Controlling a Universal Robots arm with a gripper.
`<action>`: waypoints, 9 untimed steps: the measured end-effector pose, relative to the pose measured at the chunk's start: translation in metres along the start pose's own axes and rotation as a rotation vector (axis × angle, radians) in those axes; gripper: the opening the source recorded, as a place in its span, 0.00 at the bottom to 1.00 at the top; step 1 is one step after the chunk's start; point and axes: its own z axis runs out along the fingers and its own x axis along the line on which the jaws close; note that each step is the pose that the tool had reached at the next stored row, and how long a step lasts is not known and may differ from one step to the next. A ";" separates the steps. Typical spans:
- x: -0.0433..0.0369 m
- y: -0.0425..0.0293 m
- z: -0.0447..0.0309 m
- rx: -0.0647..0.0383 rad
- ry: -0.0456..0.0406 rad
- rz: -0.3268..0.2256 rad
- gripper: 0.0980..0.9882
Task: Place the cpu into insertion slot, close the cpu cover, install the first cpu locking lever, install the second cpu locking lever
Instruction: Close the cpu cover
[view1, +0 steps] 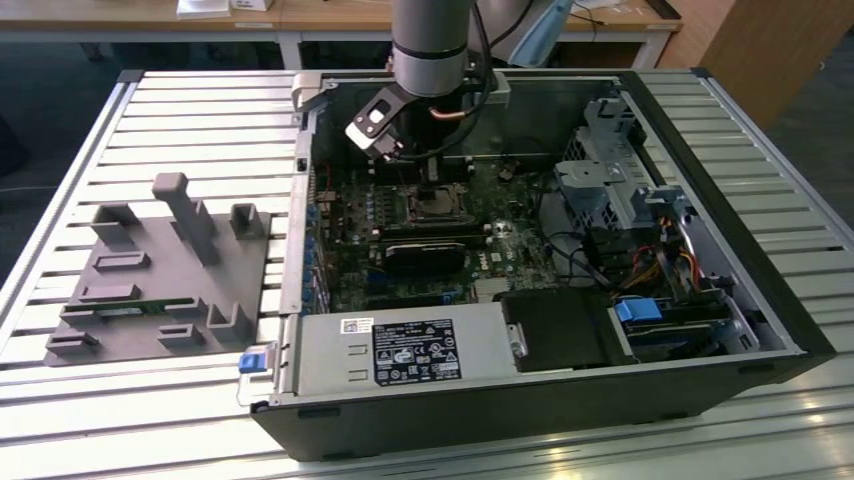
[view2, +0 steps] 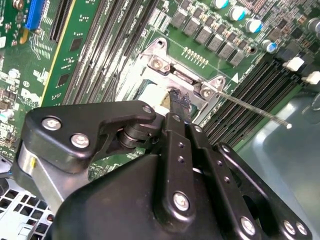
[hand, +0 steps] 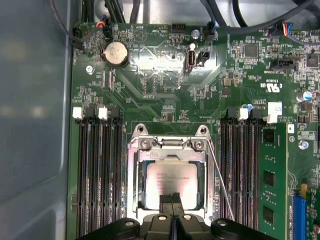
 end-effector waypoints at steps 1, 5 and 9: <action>-0.0001 0.0008 0.0000 0.000 0.0000 0.000 0.01; -0.0001 0.0035 0.0001 0.000 0.0000 0.000 0.01; 0.0000 0.0050 0.0001 0.000 0.0000 0.000 0.01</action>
